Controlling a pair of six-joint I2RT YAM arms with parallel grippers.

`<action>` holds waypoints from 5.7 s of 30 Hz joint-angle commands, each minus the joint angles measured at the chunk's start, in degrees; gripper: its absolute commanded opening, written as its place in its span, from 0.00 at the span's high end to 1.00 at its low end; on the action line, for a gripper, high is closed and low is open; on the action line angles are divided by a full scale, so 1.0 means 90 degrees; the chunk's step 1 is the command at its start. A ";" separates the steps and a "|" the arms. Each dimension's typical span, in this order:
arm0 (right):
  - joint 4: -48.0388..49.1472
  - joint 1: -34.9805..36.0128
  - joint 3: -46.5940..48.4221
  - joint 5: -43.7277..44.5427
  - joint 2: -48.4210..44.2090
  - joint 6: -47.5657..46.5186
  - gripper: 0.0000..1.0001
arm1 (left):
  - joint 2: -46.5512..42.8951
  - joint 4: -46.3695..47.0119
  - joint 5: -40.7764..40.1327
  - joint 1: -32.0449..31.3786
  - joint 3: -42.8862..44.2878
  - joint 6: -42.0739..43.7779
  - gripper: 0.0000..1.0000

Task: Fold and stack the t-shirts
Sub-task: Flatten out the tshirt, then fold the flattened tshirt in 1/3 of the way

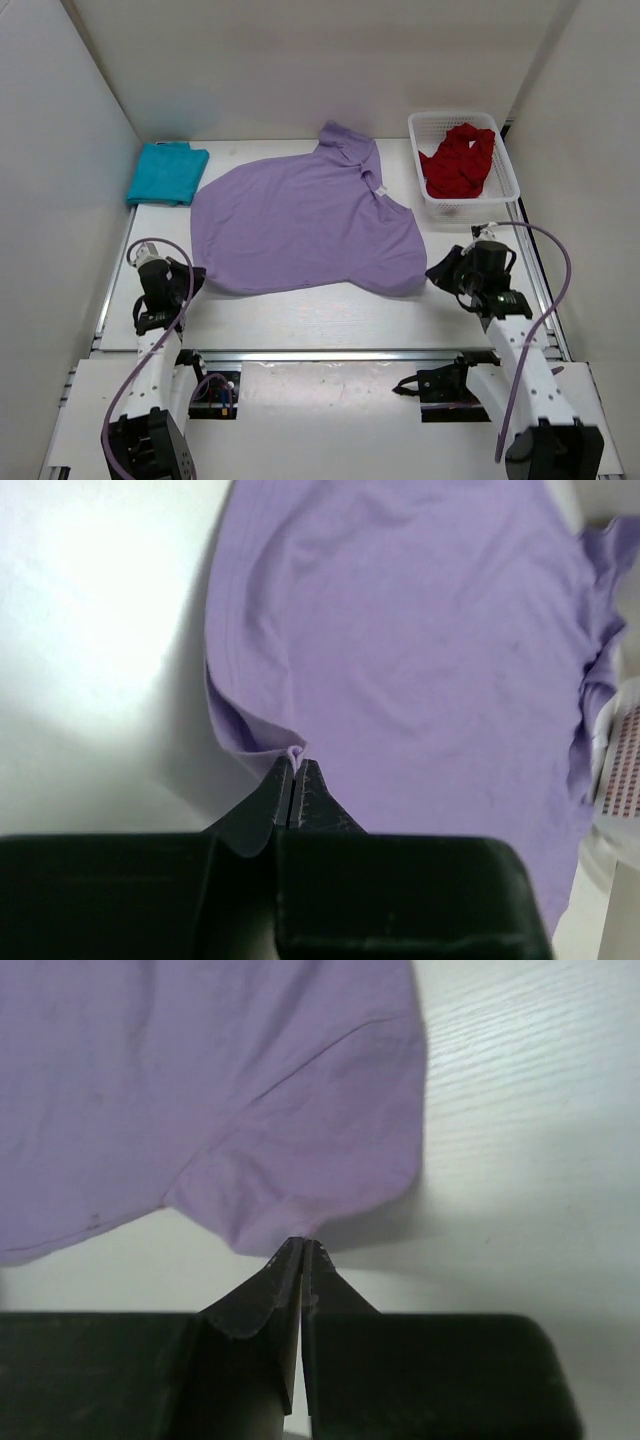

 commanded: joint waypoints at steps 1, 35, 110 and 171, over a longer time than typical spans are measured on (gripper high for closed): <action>-0.0790 -0.0052 0.0022 -0.0448 -0.0901 0.0175 1.00 | -0.0391 -0.0412 0.0692 0.0148 -0.0008 0.0151 1.00; -0.2167 0.4052 0.1448 0.3322 -0.0624 0.1575 1.00 | 0.0233 -0.0794 0.1152 0.0625 0.0570 0.0289 1.00; 0.3181 -0.0218 0.0443 -0.0732 0.3744 0.0574 0.55 | 0.3954 0.0525 0.0460 0.0958 0.1507 0.0211 0.52; 0.1939 0.1959 0.0131 0.0540 0.2230 0.0544 0.89 | 0.2067 0.0572 -0.0635 -0.4488 0.1419 0.0026 0.70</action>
